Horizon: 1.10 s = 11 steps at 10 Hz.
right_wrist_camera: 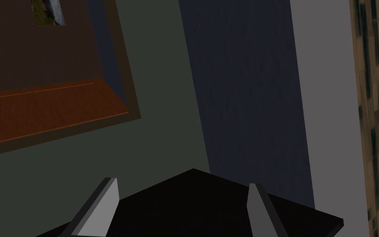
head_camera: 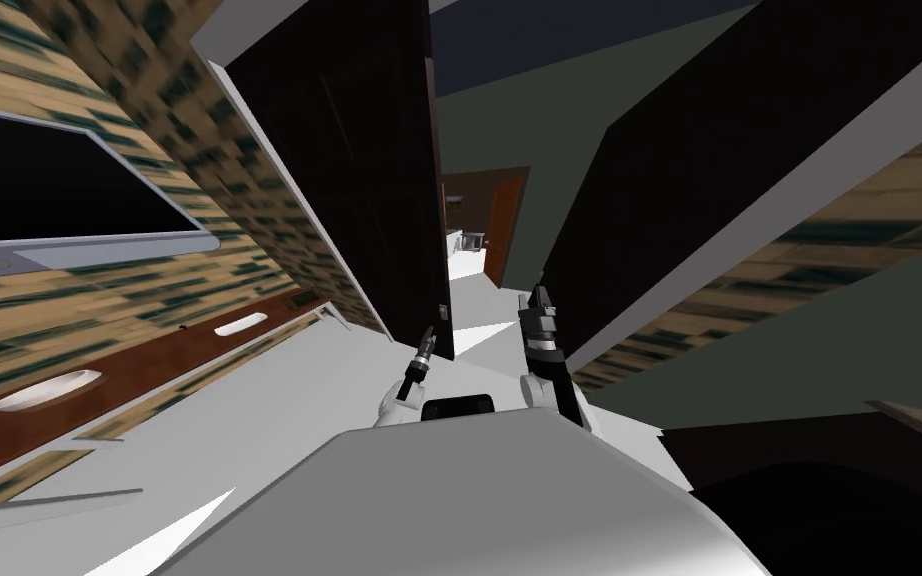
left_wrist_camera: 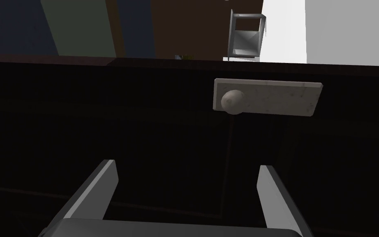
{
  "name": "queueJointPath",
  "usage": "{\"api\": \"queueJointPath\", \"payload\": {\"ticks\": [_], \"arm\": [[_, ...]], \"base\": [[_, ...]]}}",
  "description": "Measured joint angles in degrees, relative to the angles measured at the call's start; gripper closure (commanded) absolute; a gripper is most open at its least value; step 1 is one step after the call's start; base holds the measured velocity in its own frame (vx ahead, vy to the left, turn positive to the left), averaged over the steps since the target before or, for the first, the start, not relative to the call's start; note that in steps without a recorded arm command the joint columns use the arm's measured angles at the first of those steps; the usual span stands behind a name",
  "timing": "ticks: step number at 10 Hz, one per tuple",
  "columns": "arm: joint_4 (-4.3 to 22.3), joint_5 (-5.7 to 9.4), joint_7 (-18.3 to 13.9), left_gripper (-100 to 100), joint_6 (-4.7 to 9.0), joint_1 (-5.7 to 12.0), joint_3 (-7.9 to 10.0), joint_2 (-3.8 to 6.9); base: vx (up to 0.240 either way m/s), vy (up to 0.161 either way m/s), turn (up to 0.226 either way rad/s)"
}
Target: Push the door open
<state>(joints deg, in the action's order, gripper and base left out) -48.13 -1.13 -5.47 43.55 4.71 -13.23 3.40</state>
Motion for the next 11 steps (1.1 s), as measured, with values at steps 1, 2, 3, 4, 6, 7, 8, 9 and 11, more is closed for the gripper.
{"api": "queueJointPath", "payload": {"ticks": [1,2,3,4,6,7,8,9,11], "arm": [[1.86,-0.12,0.09,-100,0.24,0.89,-0.14,-0.34],[2.48,-0.24,0.09,-100,0.21,1.11,-0.33,-0.42],[3.99,-0.31,0.09,-100,0.55,1.74,-0.41,-0.61],[6.11,-0.42,0.19,-100,1.17,2.54,-0.55,-0.96],[8.58,-0.69,0.11,-100,1.47,3.59,-0.97,-1.31],[10.06,-0.78,0.18,-100,1.73,4.17,-1.08,-1.67],[10.36,-0.95,0.18,-100,1.50,4.28,-1.33,-1.83],[10.35,-0.97,0.16,-100,1.39,4.29,-1.36,-1.83],[10.59,-0.88,0.29,-100,1.60,4.24,-1.16,-1.06]], "base": [[0.083,0.089,-0.041],[0.060,0.064,-0.037],[0.077,0.085,-0.076],[0.082,0.104,-0.074],[0.096,0.099,-0.053],[0.089,0.091,-0.058],[0.038,0.041,-0.014],[0.110,-0.017,-0.039],[0.183,-0.051,-0.022]]}}
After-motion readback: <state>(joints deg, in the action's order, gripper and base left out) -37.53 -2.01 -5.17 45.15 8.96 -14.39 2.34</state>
